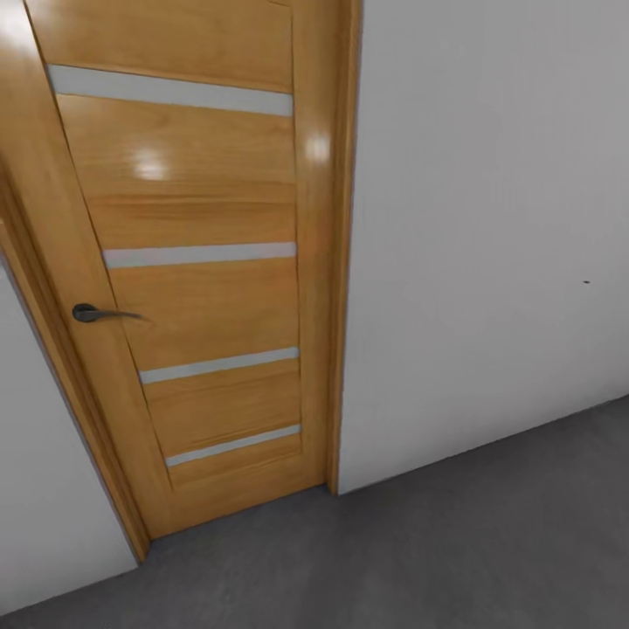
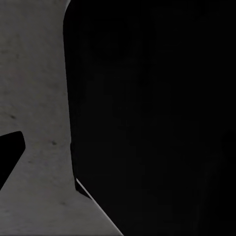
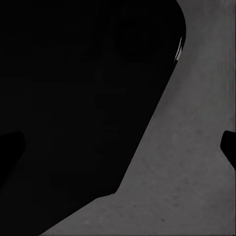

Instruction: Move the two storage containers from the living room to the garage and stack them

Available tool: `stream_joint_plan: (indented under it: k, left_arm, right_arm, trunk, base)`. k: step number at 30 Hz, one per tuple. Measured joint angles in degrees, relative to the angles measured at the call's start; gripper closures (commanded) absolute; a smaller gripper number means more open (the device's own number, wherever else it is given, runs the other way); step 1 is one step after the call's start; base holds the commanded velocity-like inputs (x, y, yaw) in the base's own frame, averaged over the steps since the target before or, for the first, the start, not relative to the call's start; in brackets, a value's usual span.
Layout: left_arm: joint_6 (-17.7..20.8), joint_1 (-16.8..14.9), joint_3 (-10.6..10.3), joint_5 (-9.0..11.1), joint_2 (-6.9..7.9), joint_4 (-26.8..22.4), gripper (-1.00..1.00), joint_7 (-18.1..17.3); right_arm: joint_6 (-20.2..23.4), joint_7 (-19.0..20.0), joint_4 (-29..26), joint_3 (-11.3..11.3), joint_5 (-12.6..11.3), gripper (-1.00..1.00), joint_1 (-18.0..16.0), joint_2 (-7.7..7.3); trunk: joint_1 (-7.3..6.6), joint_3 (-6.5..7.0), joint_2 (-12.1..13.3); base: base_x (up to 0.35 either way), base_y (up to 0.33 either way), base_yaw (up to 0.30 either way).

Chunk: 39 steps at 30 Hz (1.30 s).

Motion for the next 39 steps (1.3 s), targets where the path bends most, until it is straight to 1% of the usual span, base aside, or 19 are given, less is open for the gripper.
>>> stream_joint_plan:
  k: [12, 35, 39]
  left_arm:
    - [-0.1, 0.0, 0.0, 0.0, 0.0, 0.0, -1.0, 0.0]
    - [-0.1, 0.0, 0.0, -0.1, 0.0, 0.0, -1.0, 0.1]
    - [-0.1, 0.0, 0.0, 0.0, 0.0, 0.0, -1.0, 0.1]
  right_arm:
    - [0.0, 0.0, 0.0, 0.0, 0.1, -1.0, 0.0, 0.23]
    - [0.0, 0.0, -0.1, 0.0, 0.1, -1.0, 0.0, 0.18]
    - [0.0, 0.0, -0.1, 0.0, 0.1, -1.0, 0.0, 0.18]
  trunk:
    - [0.01, 0.0, 0.0]
    - [0.02, 0.0, 0.0]
    - [0.0, 0.0, 0.0]
  base:
    - [0.174, 0.0, 0.269]
    - [0.006, 0.0, 0.27]
    - [0.143, 0.0, 0.153]
